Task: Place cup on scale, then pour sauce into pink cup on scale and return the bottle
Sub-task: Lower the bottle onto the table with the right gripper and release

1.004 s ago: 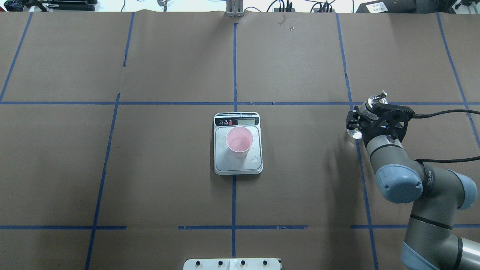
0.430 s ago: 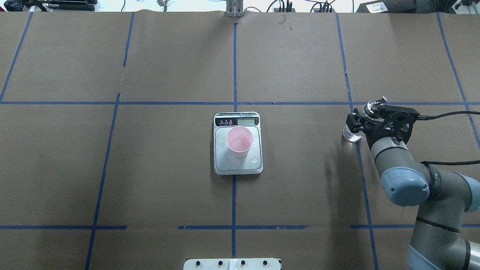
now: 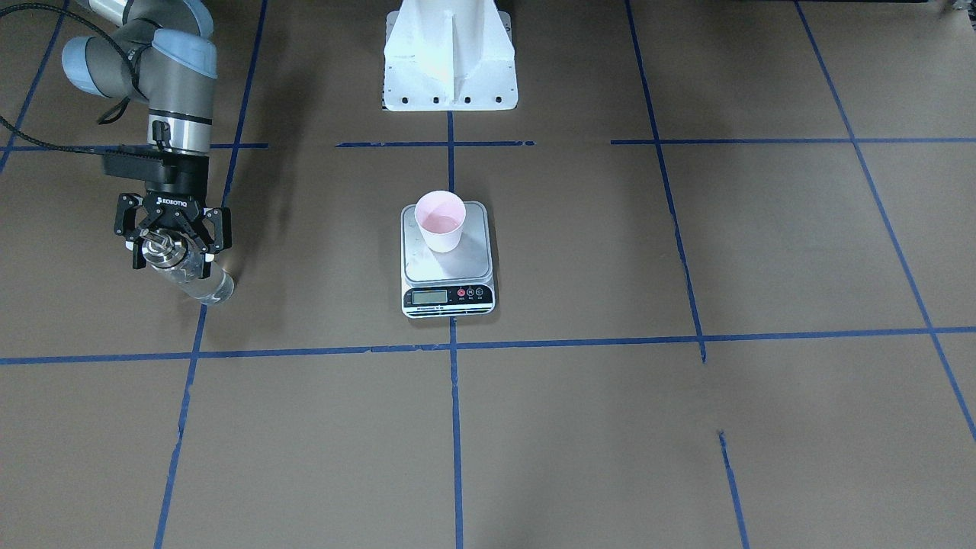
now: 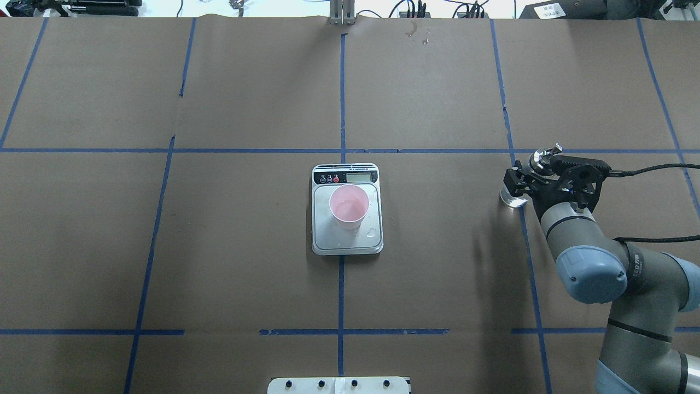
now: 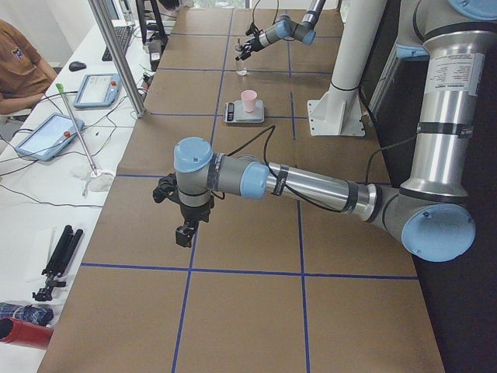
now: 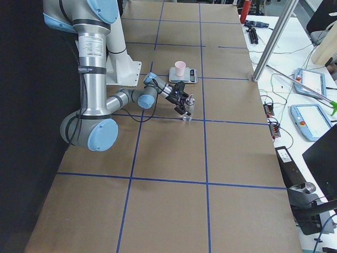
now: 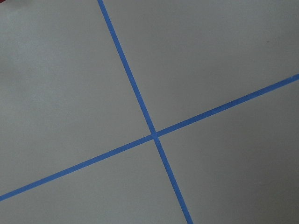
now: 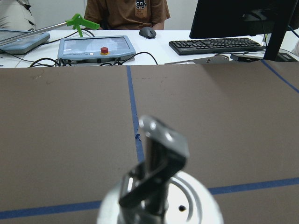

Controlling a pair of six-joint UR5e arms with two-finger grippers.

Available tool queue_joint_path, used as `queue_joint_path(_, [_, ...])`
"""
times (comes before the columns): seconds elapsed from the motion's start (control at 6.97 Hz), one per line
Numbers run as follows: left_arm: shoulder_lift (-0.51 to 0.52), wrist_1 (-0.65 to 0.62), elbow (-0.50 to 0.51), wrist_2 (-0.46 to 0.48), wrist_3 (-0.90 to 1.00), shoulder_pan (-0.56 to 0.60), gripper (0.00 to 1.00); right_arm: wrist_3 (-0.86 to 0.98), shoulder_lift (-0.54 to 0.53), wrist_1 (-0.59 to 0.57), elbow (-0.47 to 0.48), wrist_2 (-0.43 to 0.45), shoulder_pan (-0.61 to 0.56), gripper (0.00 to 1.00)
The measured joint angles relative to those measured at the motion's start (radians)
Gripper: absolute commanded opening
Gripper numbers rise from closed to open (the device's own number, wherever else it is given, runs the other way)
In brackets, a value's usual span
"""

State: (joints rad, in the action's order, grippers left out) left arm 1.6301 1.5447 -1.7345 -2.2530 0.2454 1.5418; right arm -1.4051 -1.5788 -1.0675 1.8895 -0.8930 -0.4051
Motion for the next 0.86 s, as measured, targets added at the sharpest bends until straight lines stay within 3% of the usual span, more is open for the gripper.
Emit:
queue_joint_path(0.57, [0.0,0.0,0.0,0.001,0.0,0.0,1.0,0.0,-0.05,-0.042,0.058,-0.082,0.06,1.0])
queue_joint_path(0.86, [0.0,0.0,0.001,0.001,0.0,0.0,1.0,0.002,-0.089,-0.306,0.238,-0.235,0.071,1.0])
